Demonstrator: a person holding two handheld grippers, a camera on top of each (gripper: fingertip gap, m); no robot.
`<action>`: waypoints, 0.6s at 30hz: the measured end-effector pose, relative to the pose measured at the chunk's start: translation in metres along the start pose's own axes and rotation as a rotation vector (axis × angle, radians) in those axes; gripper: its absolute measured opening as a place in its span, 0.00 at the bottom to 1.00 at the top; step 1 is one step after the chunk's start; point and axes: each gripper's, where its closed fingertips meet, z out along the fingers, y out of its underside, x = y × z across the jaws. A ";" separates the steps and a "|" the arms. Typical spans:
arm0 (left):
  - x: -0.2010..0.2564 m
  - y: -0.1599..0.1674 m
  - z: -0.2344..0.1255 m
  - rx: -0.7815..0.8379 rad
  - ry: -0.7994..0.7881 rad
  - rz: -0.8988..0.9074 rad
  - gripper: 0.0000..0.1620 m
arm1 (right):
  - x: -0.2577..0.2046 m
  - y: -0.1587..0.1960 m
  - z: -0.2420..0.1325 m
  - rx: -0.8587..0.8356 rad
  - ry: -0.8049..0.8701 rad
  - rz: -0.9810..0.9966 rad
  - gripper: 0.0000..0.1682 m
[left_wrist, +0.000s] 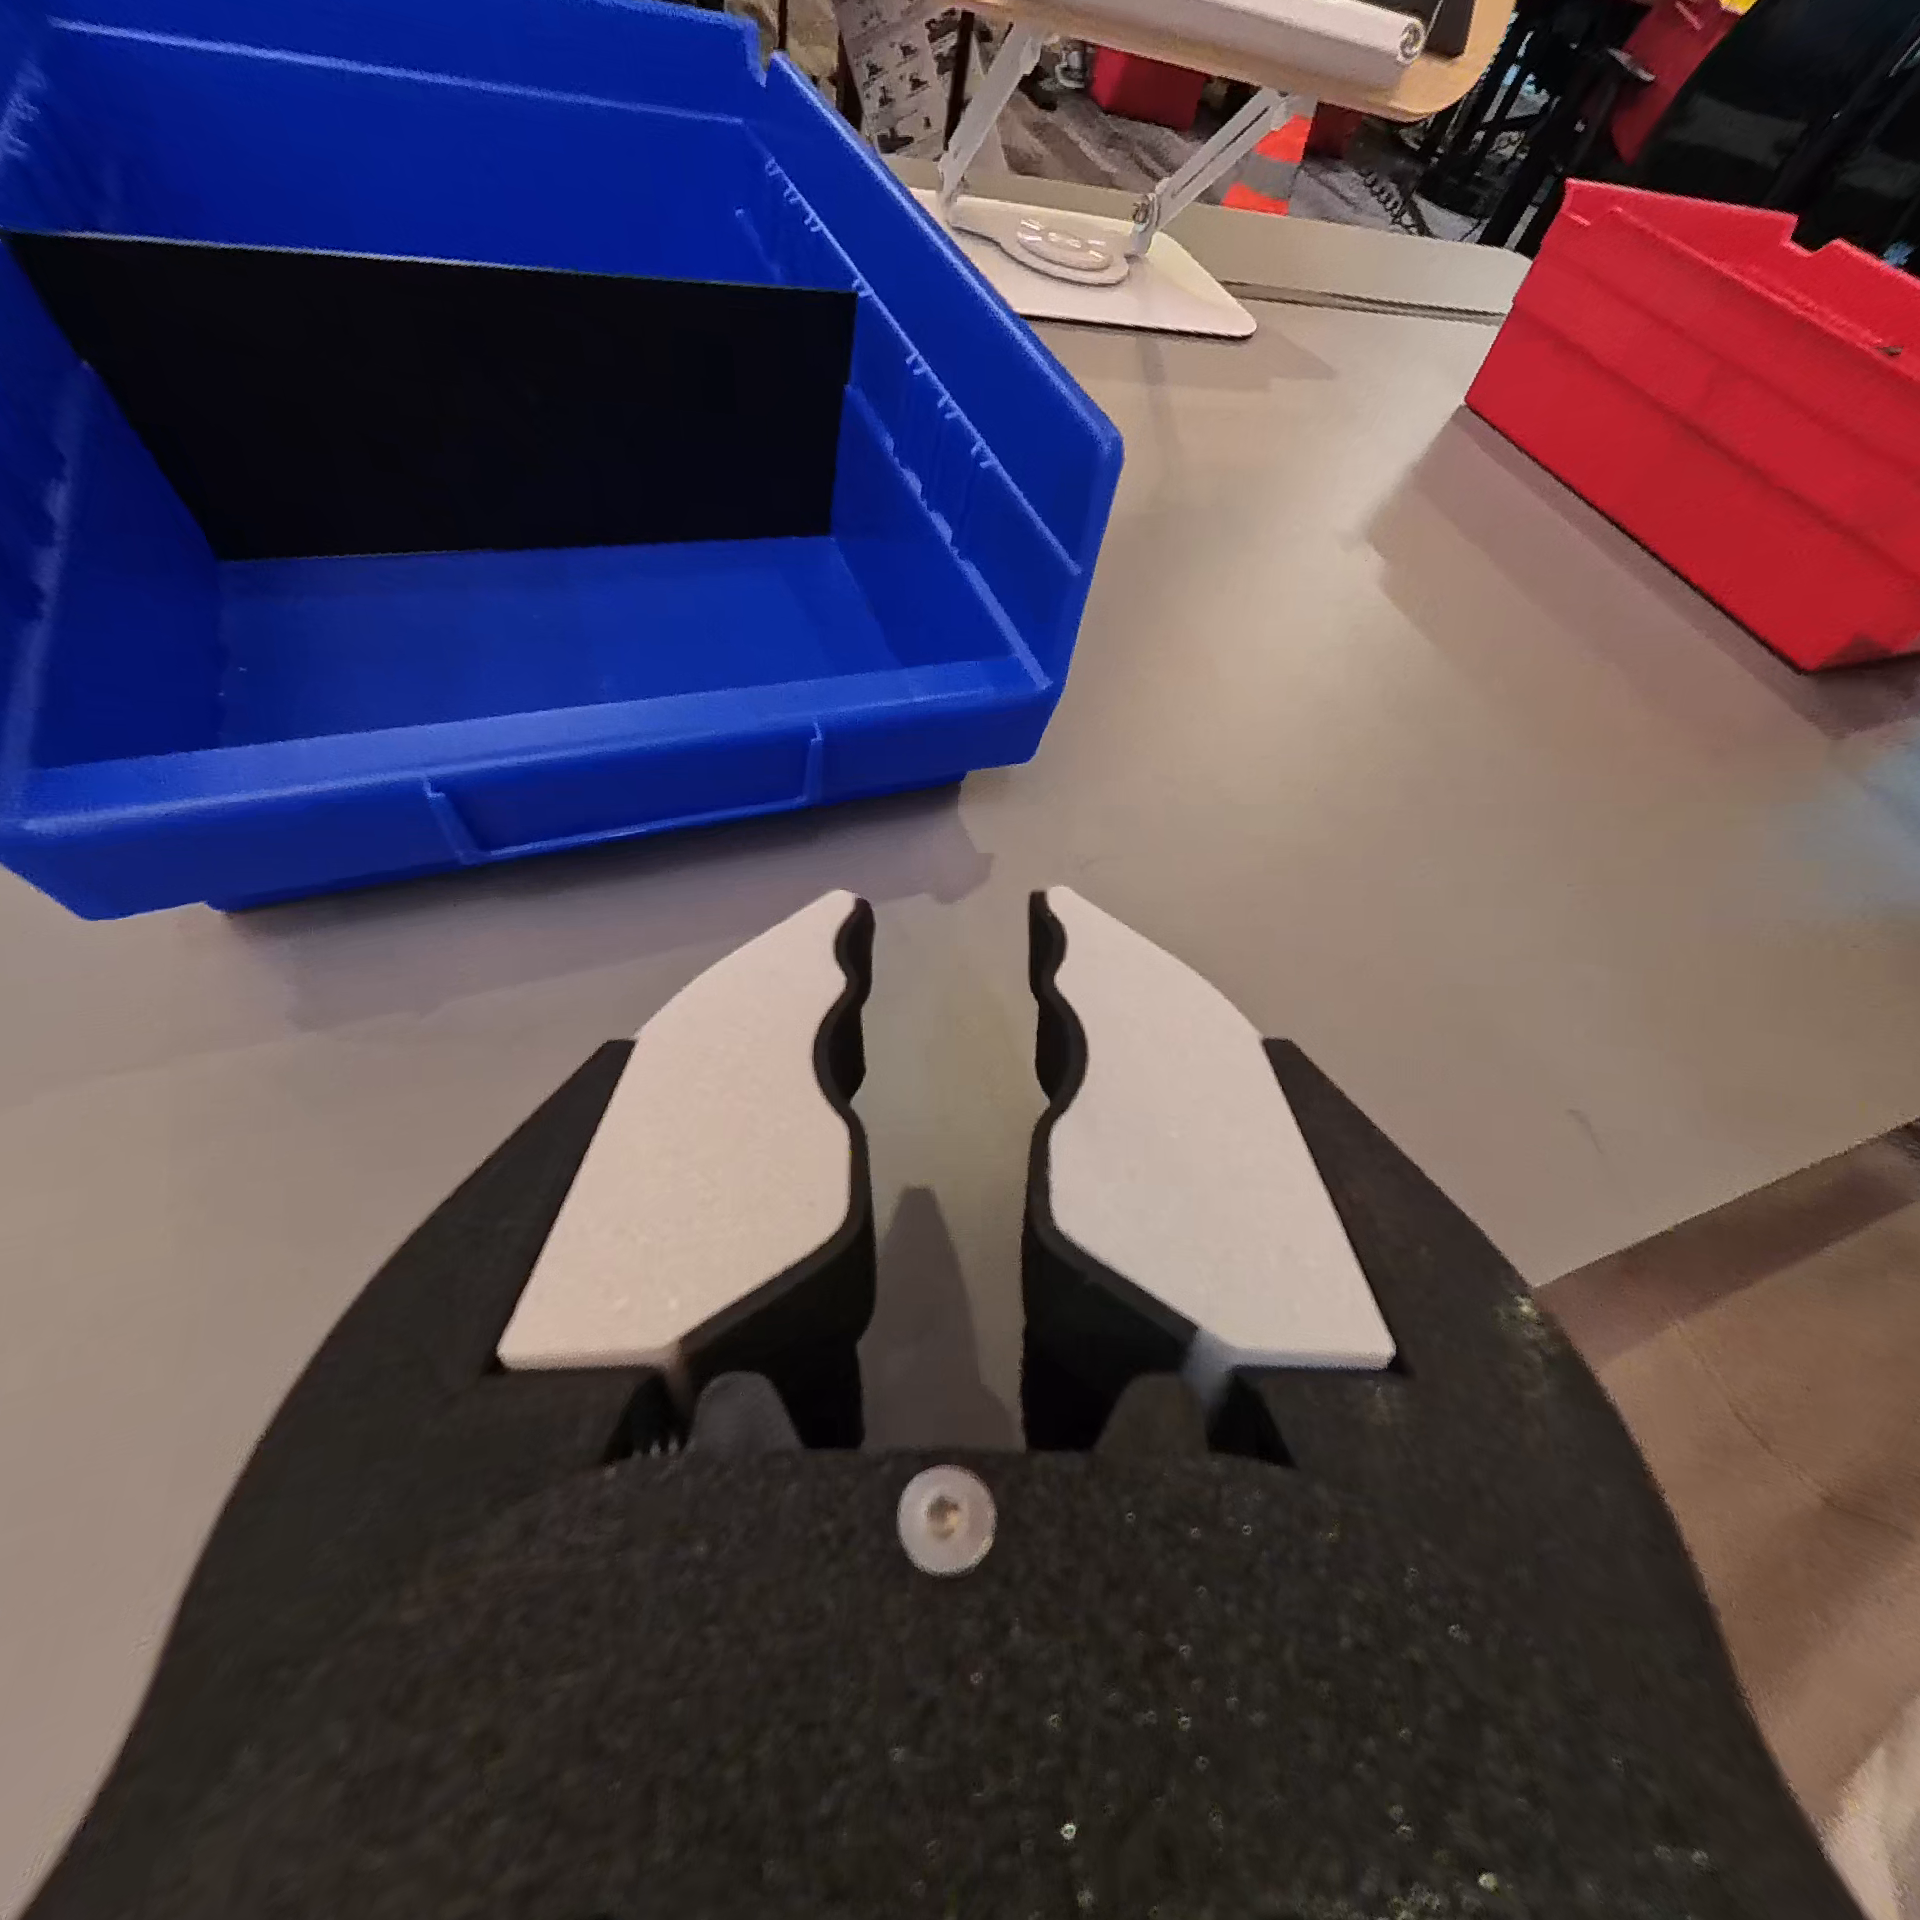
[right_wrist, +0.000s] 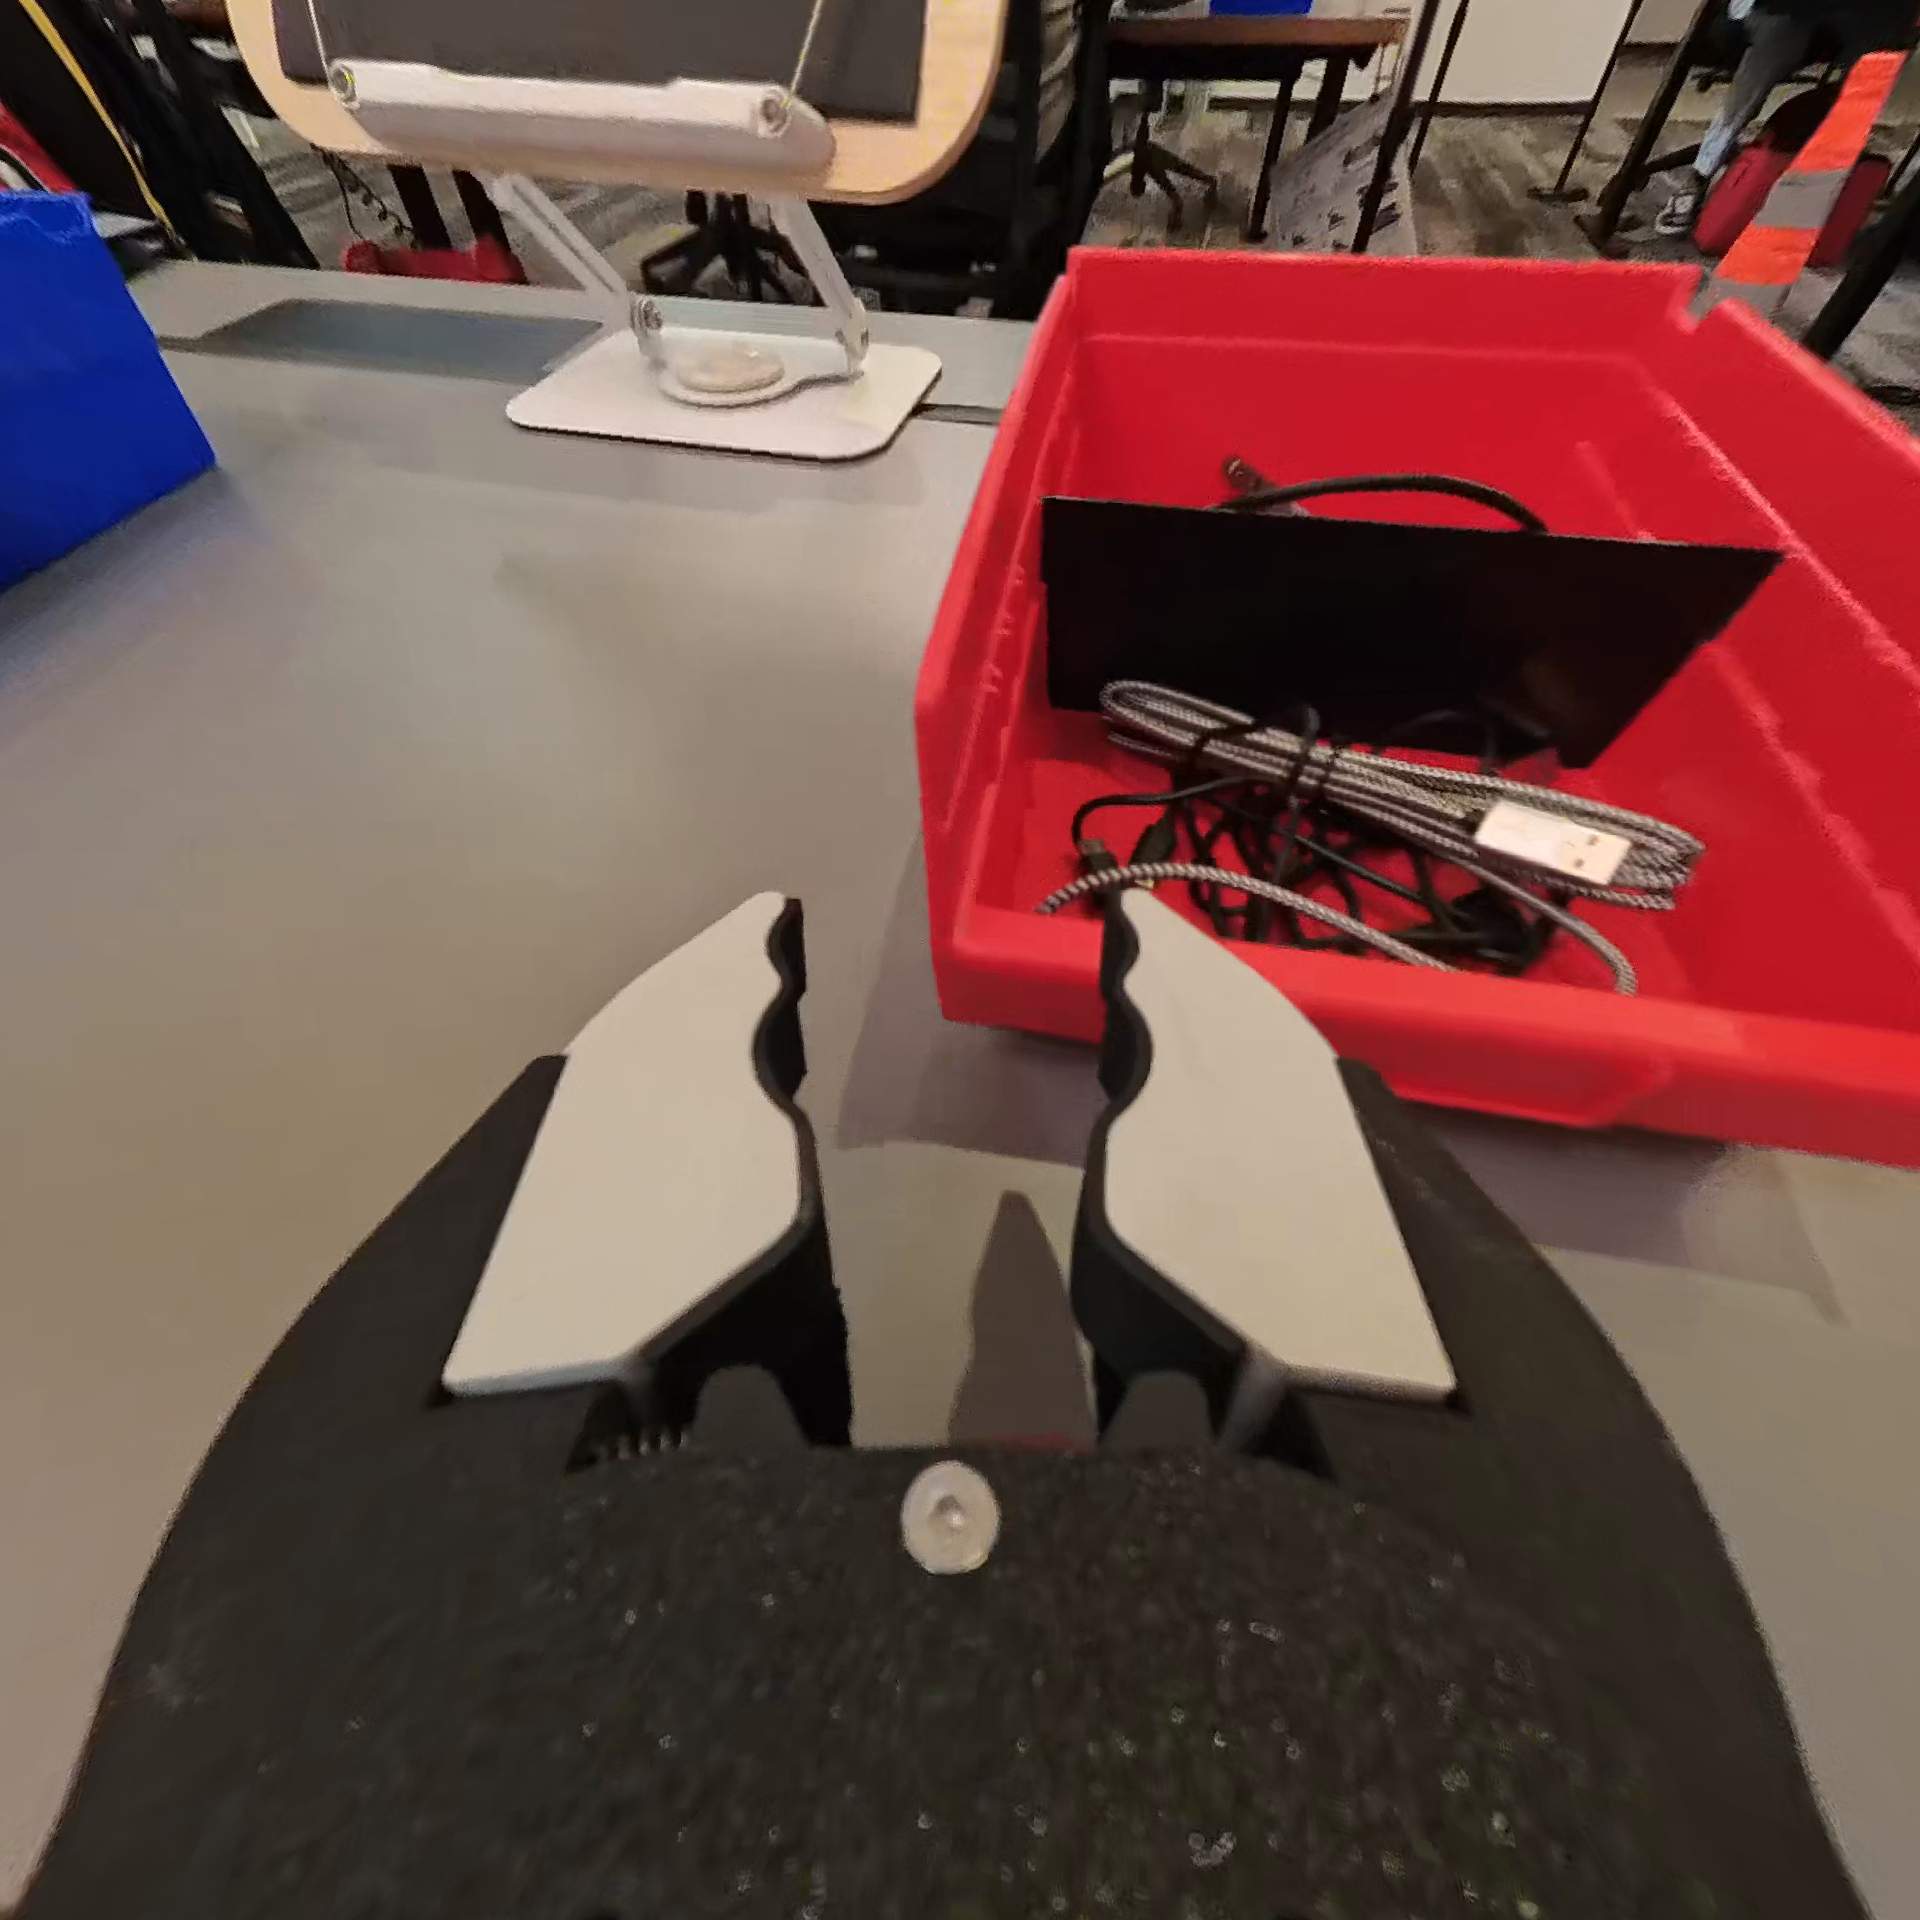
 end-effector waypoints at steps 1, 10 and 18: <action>0.001 0.000 0.001 -0.001 0.010 -0.007 0.17 | -0.001 -0.001 0.006 -0.013 0.011 0.001 0.33; 0.036 -0.005 0.026 -0.016 0.049 0.054 0.19 | -0.050 -0.020 0.036 0.000 -0.142 0.087 0.41; 0.188 -0.031 0.114 -0.031 0.354 0.046 0.19 | -0.051 -0.044 -0.006 0.117 -0.172 0.075 0.33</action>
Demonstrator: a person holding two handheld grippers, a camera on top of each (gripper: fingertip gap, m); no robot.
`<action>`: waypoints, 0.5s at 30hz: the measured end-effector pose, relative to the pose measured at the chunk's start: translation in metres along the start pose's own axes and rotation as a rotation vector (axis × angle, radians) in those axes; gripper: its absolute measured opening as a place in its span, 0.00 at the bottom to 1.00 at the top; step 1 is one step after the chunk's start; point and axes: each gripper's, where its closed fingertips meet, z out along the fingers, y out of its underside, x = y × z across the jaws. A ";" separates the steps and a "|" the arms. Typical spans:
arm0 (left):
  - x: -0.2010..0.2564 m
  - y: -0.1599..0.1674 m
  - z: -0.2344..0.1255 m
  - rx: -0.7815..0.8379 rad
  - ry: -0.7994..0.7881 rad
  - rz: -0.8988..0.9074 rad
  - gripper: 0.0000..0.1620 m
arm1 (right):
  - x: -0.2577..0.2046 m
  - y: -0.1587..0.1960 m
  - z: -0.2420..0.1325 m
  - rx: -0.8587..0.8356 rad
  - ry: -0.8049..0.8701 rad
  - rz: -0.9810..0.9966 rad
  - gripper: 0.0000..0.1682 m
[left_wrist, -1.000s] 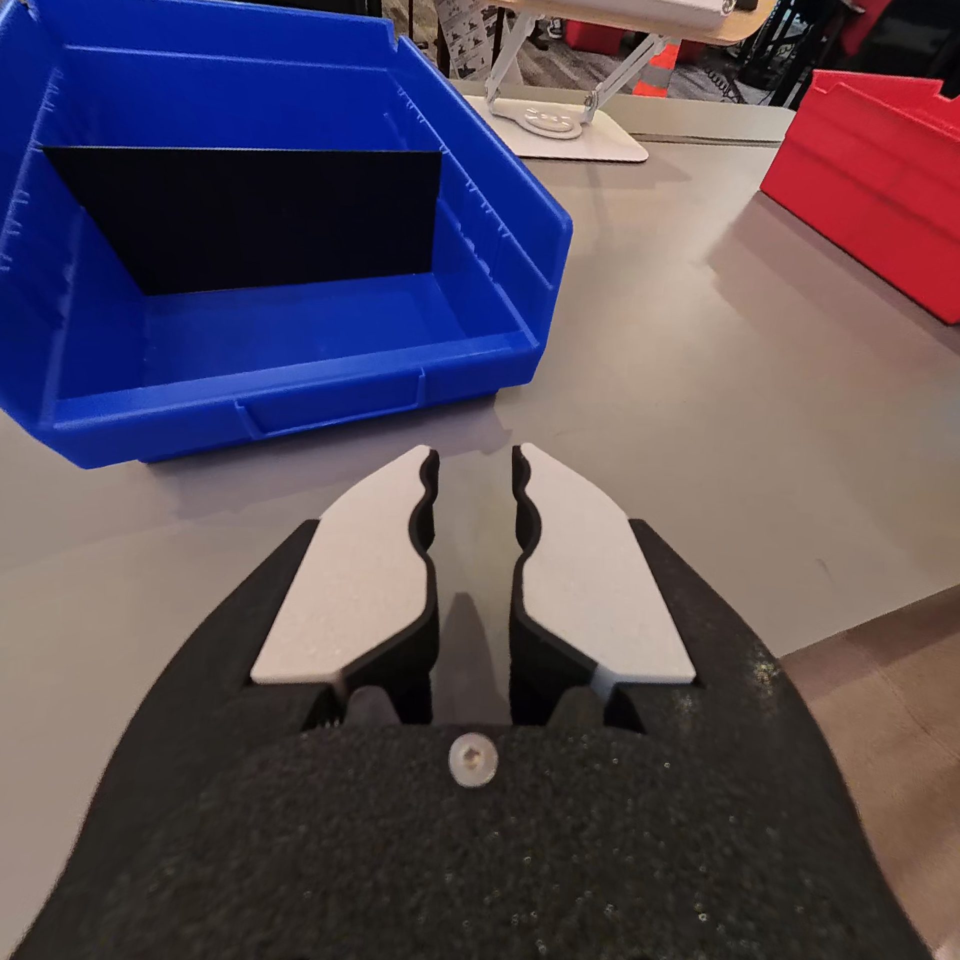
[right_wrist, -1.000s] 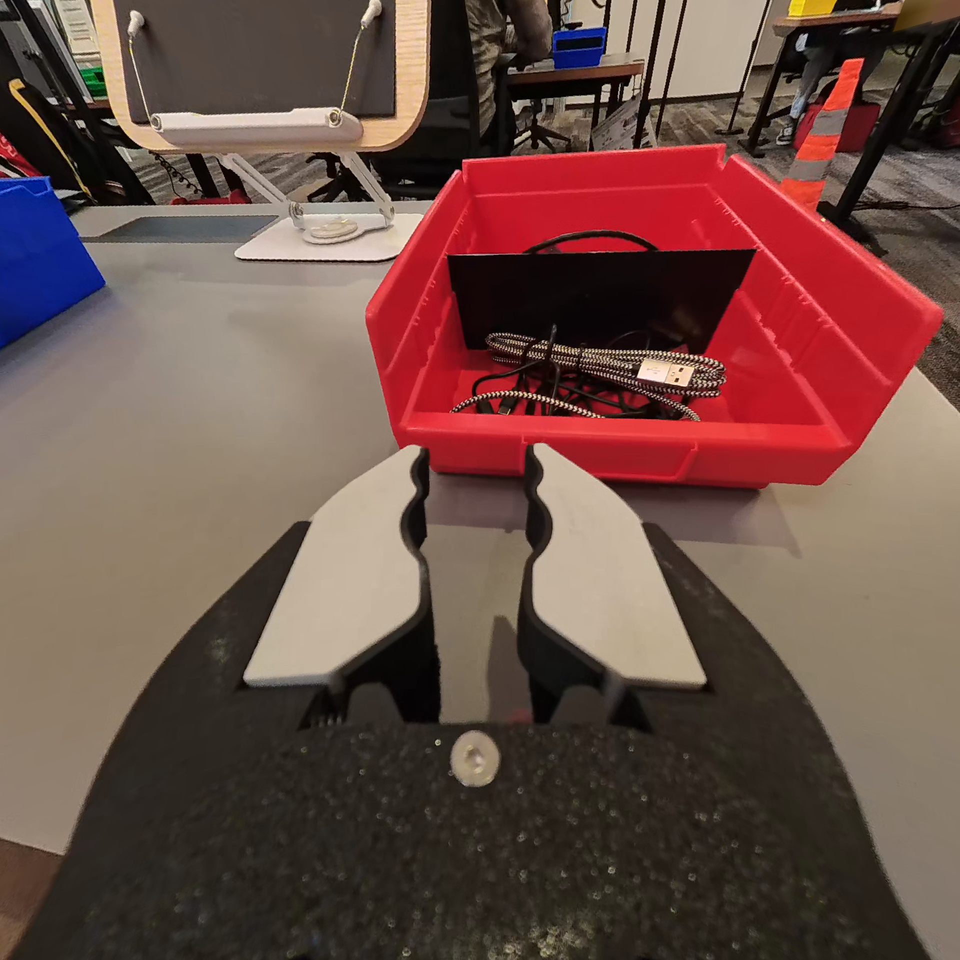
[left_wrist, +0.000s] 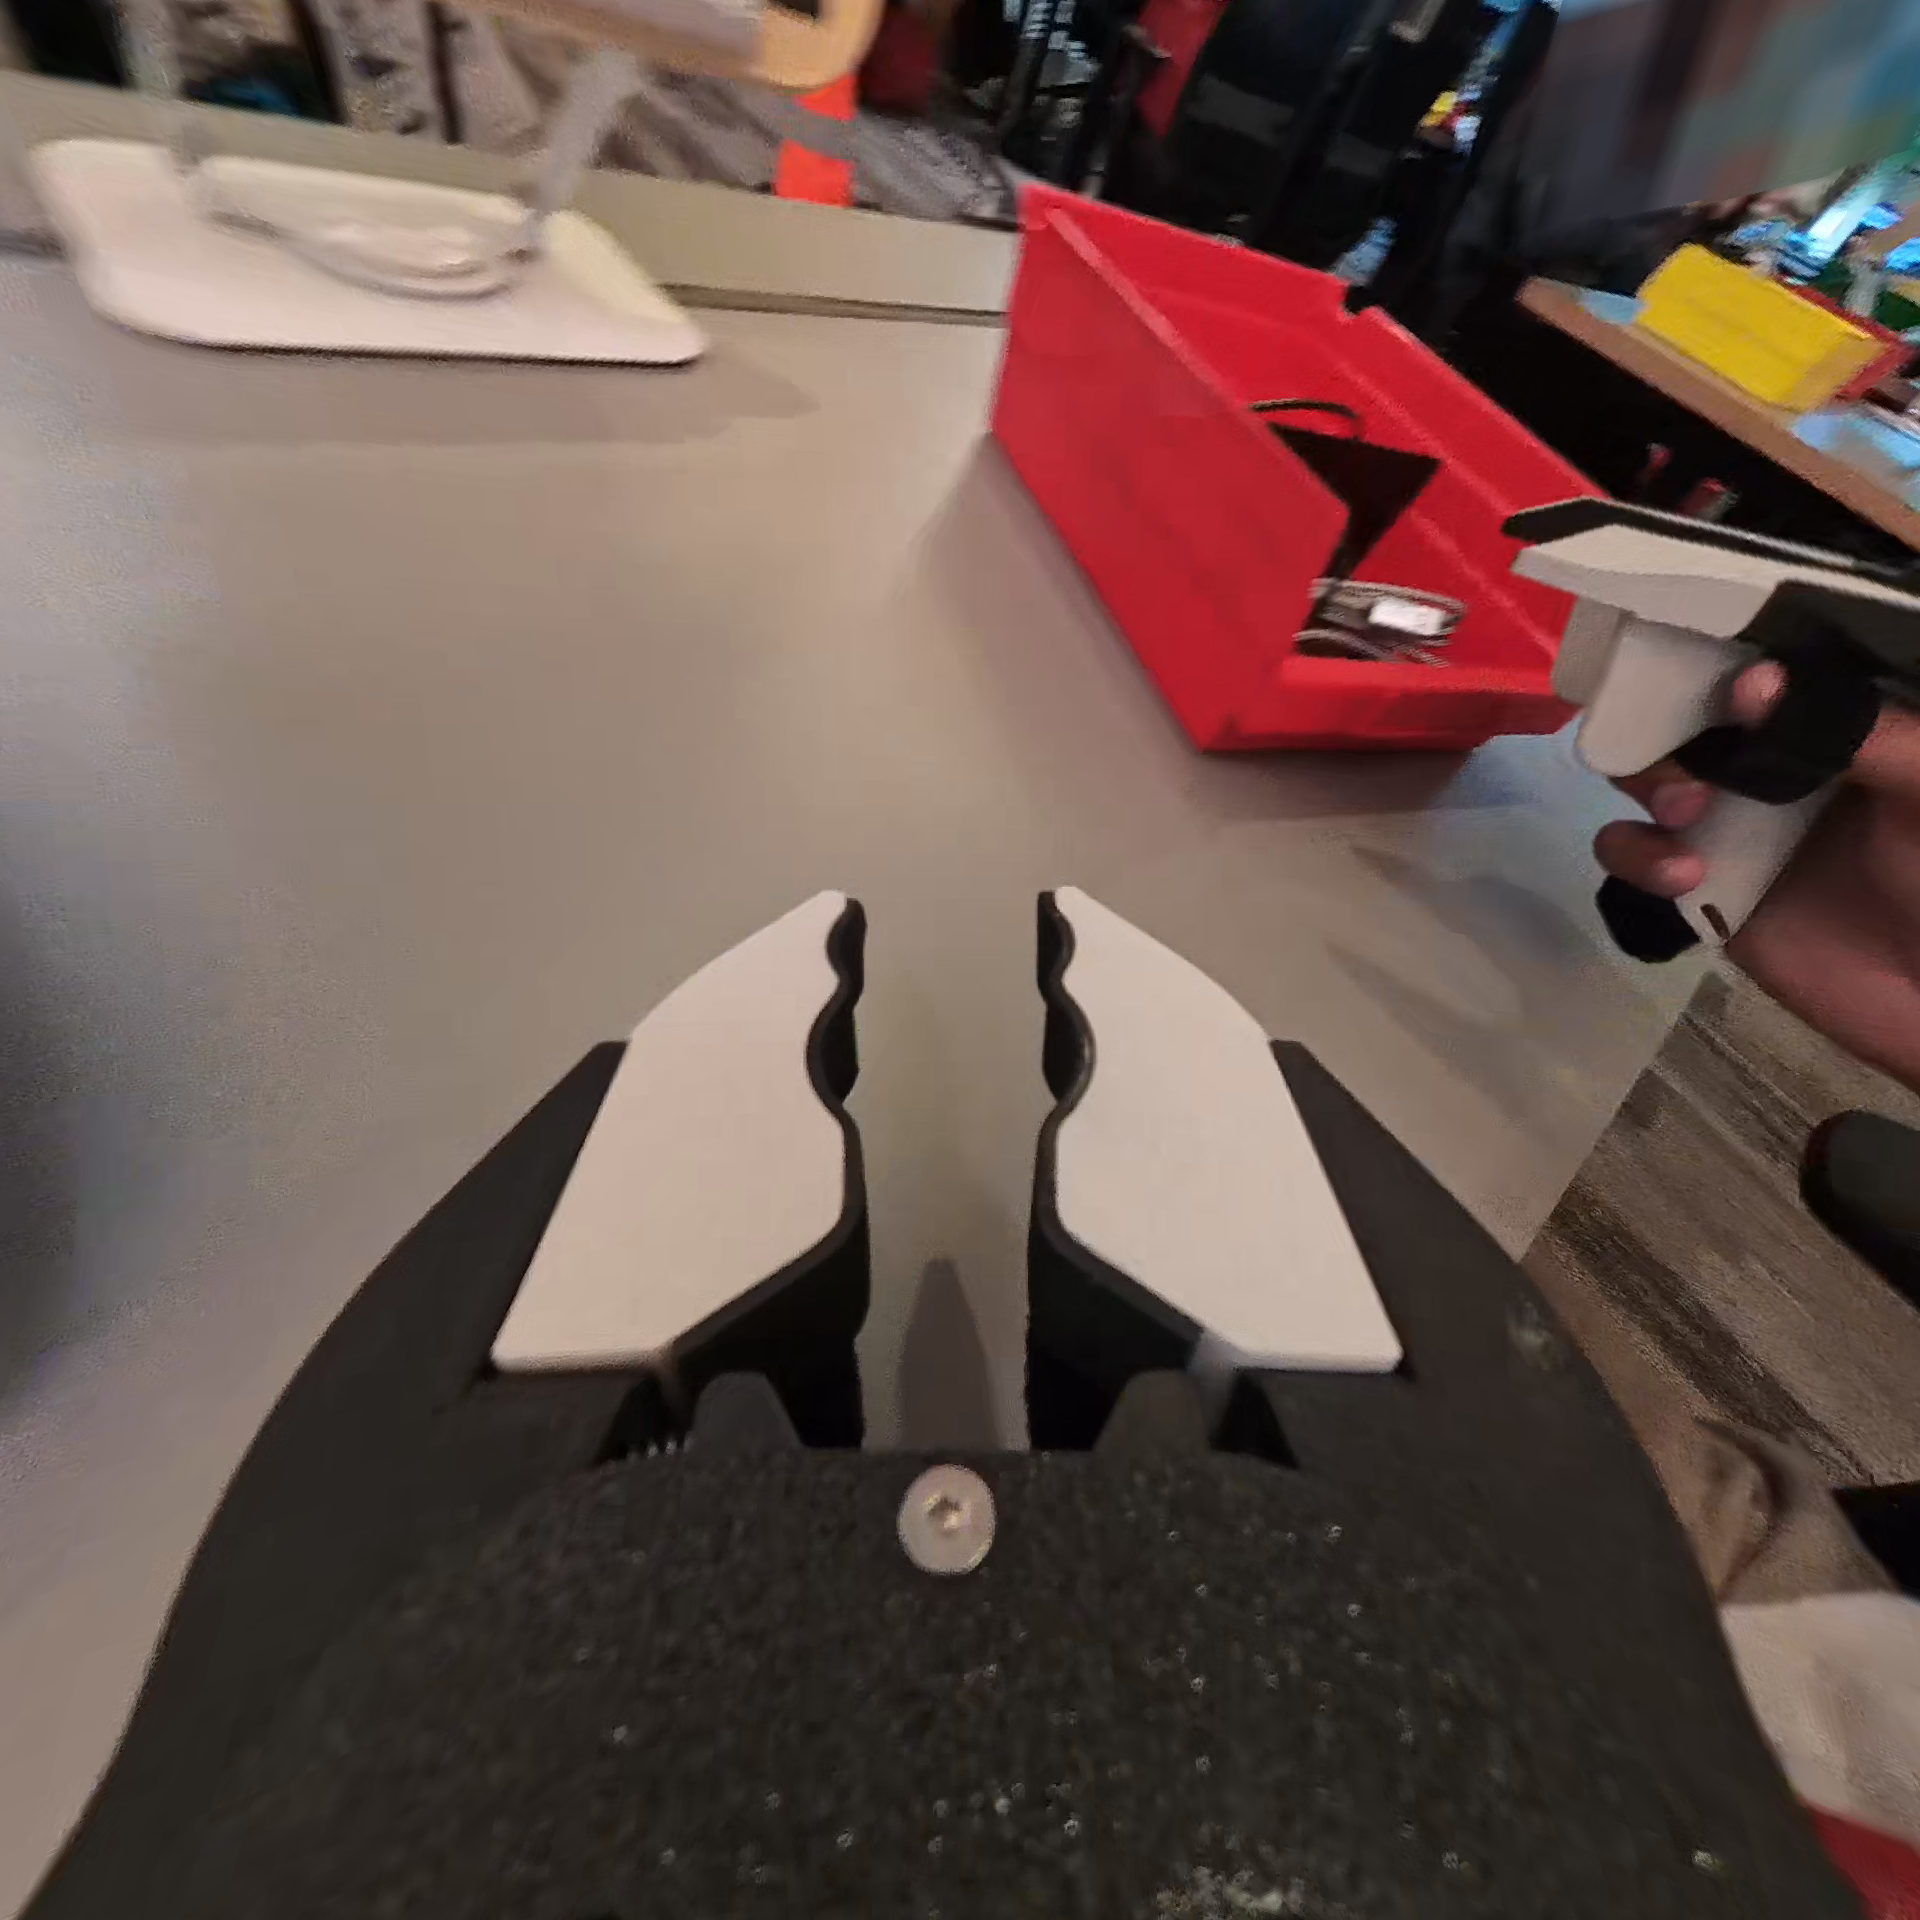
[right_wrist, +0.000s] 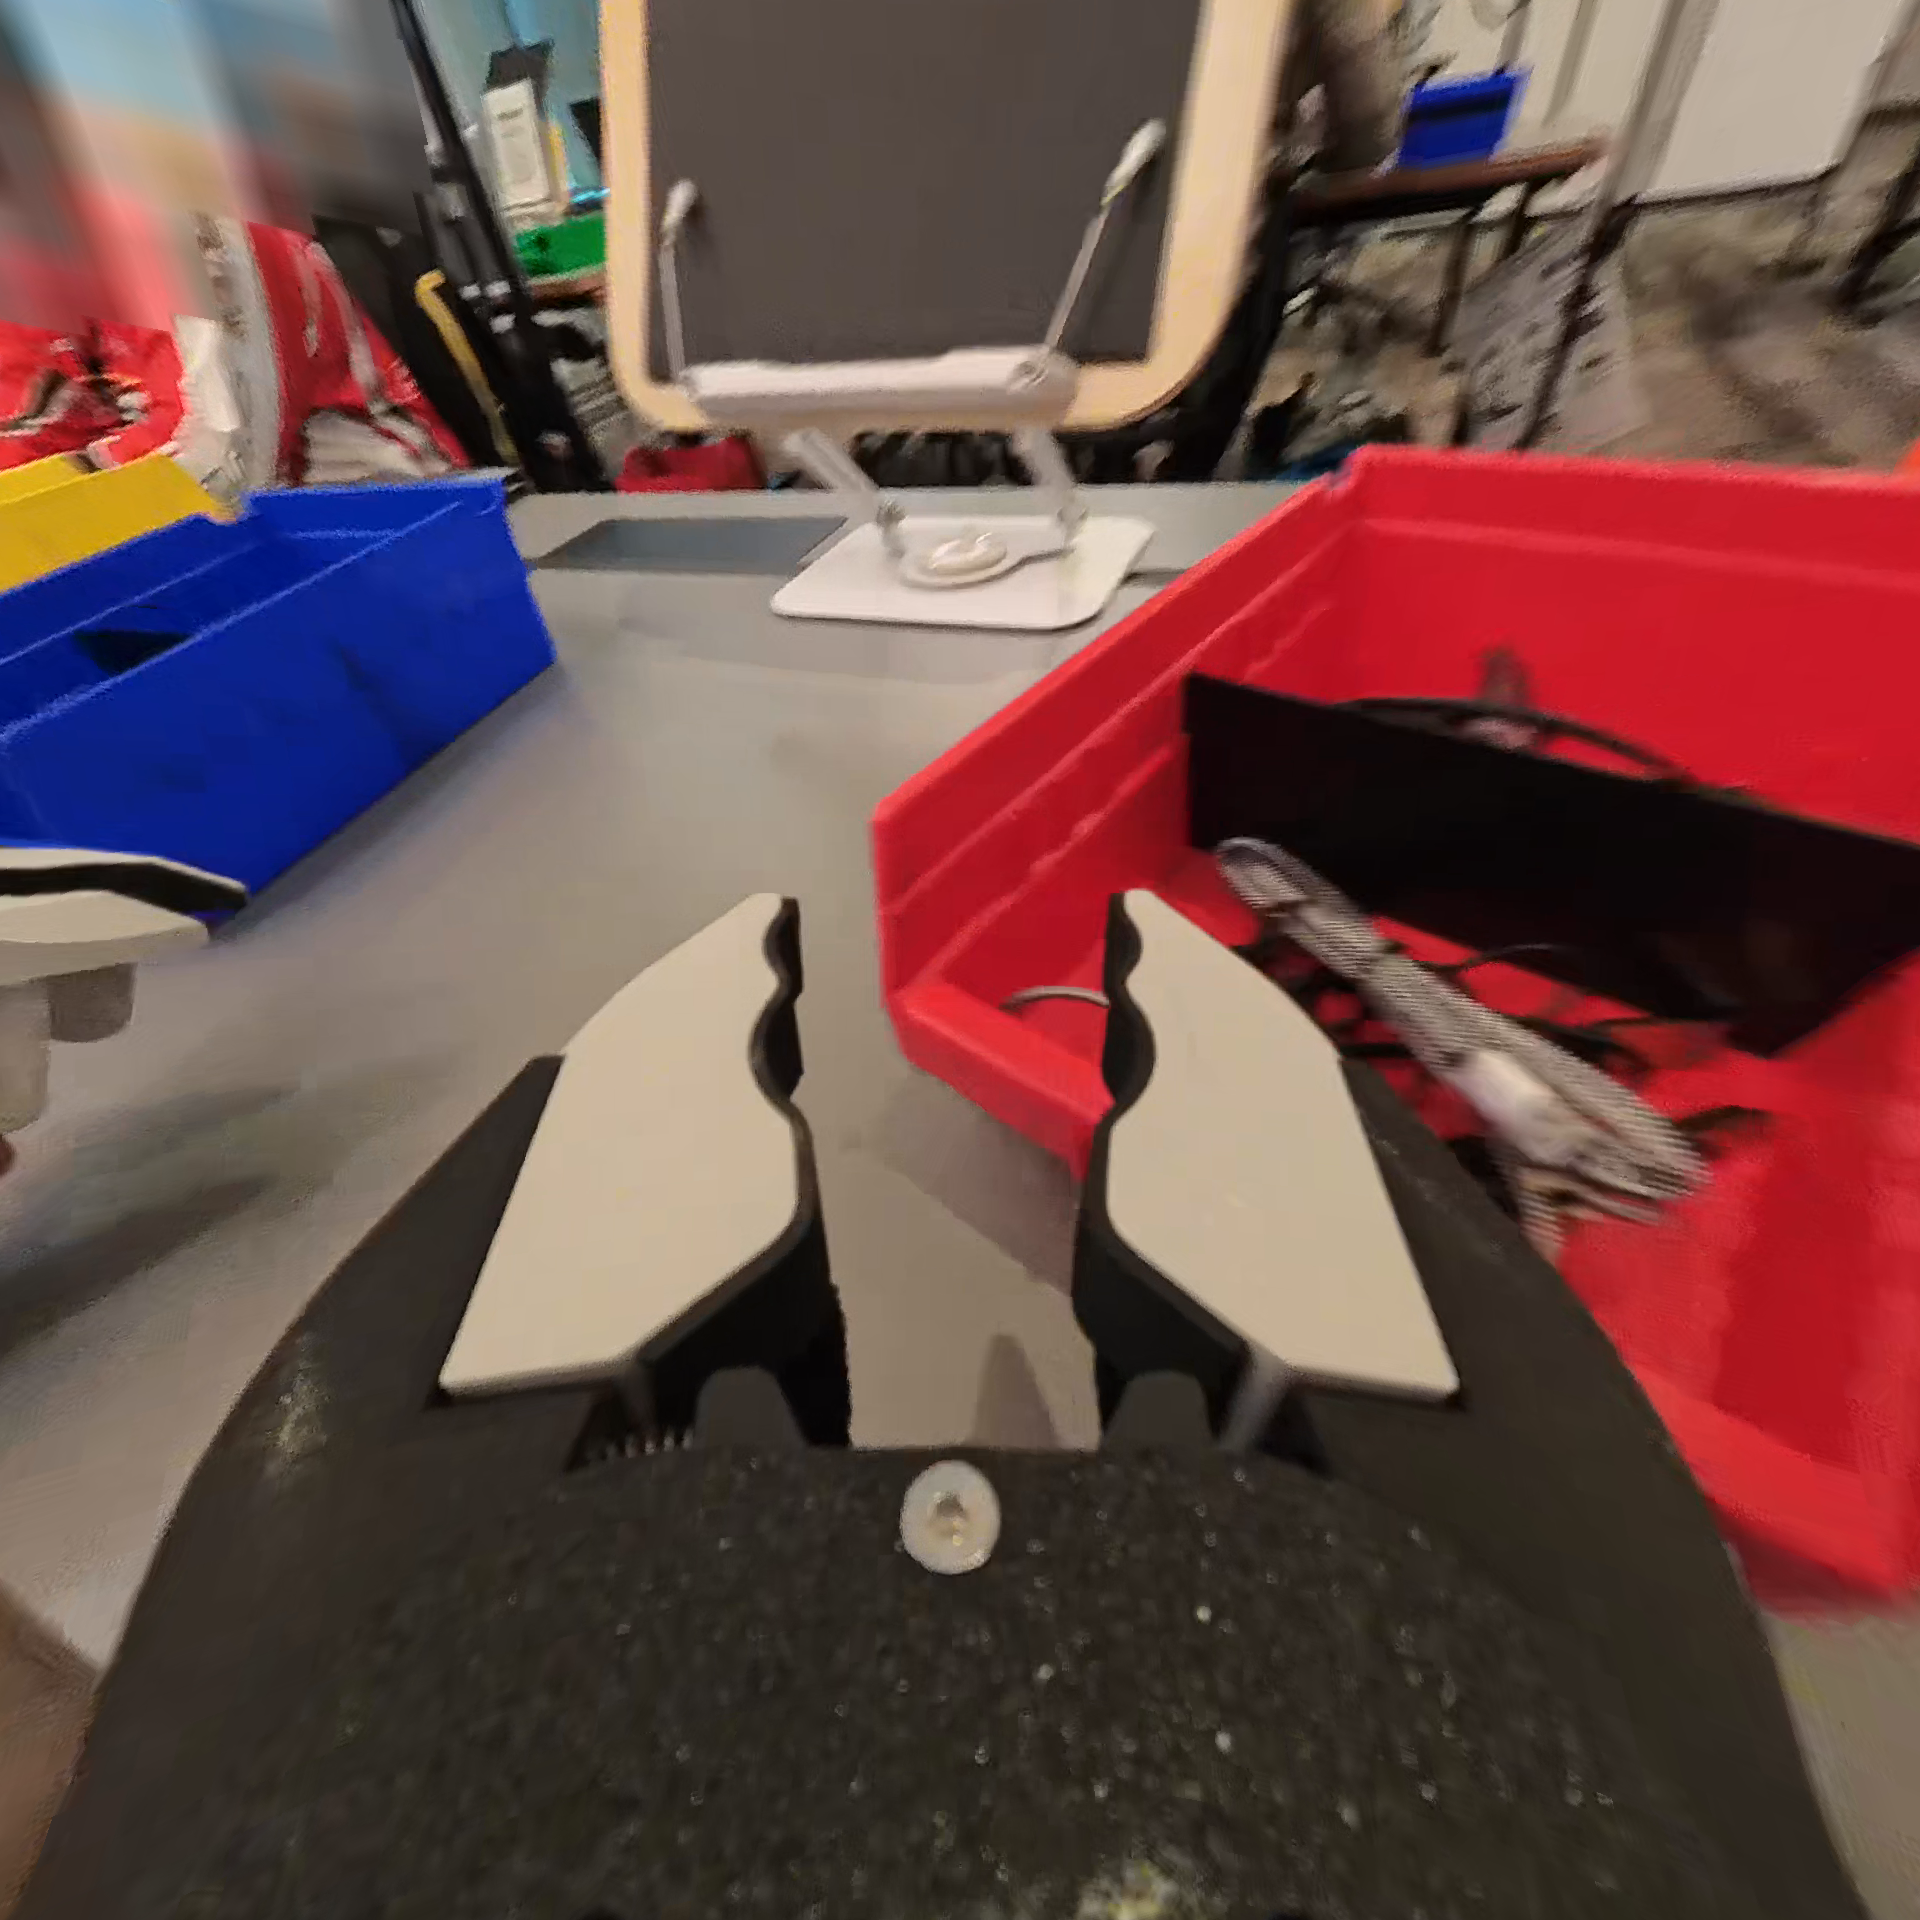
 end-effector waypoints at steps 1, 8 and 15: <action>0.017 -0.005 0.020 0.003 0.027 0.023 0.19 | 0.015 -0.005 -0.012 0.022 0.066 -0.020 0.34; 0.094 -0.025 0.144 -0.011 0.088 0.122 0.21 | 0.137 0.005 -0.069 -0.033 0.509 -0.029 0.29; 0.096 -0.028 0.196 -0.076 -0.037 0.160 0.11 | 0.159 0.054 -0.047 -0.142 0.518 0.179 0.16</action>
